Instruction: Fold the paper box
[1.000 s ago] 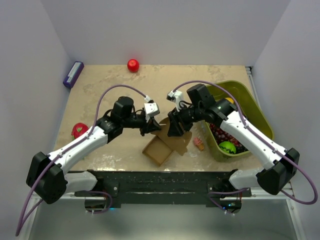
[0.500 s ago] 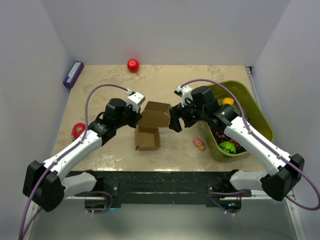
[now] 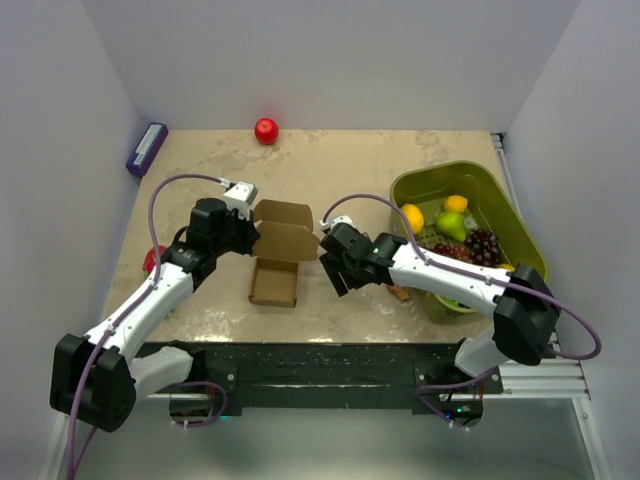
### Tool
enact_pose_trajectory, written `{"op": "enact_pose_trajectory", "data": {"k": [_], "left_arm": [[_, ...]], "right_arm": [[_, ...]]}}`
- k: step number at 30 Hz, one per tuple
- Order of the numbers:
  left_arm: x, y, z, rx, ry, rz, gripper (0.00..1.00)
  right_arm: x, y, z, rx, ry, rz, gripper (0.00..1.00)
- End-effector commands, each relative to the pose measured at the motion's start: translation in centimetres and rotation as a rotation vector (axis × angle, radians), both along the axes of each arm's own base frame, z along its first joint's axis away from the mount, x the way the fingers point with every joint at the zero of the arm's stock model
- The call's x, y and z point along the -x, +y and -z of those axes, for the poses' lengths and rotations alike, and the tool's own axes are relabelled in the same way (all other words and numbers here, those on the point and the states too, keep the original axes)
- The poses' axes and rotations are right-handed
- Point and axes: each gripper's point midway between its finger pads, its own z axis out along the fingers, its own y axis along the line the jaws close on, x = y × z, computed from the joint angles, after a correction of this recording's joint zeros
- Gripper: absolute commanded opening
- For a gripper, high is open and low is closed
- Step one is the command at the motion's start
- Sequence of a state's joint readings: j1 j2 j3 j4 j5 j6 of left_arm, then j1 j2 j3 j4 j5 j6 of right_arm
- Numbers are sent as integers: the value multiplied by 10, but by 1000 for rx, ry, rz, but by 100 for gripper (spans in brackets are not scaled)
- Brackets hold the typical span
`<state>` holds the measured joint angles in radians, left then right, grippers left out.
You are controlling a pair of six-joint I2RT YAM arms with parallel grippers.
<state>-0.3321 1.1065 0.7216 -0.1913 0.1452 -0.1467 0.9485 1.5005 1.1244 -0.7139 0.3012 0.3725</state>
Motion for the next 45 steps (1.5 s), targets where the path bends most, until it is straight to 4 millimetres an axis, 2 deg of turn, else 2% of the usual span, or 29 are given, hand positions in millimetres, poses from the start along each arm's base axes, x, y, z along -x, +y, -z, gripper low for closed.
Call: {"op": "enact_pose_trajectory", "data": {"k": [1, 5, 9, 12, 17, 21, 28, 32, 36, 45], "left_arm": [[-3, 1, -13, 22, -36, -10, 0], [-2, 0, -12, 19, -33, -2, 0], [-2, -1, -11, 15, -27, 7, 0], [-2, 0, -10, 10, -27, 4, 0], [-2, -1, -9, 13, -23, 7, 0], [-2, -2, -9, 15, -19, 13, 0], [-1, -4, -7, 23, -11, 20, 0], [-1, -4, -8, 23, -13, 19, 0], [-1, -4, -8, 24, -15, 21, 0], [0, -5, -9, 29, -17, 27, 0]], "right_arm": [[-18, -35, -2, 117, -101, 163, 74], [-22, -57, 18, 291, -104, 197, 68], [-20, -64, 38, 369, -78, 212, 65], [-19, -70, 45, 395, -76, 230, 63], [-18, -77, 41, 398, -87, 263, 62], [-13, -87, 50, 379, -16, 298, 63], [-13, -103, 52, 356, 8, 362, 61], [-12, -106, 52, 369, 14, 363, 61], [-9, -111, 61, 369, 59, 366, 61], [-13, -112, 71, 332, 105, 378, 54]]}}
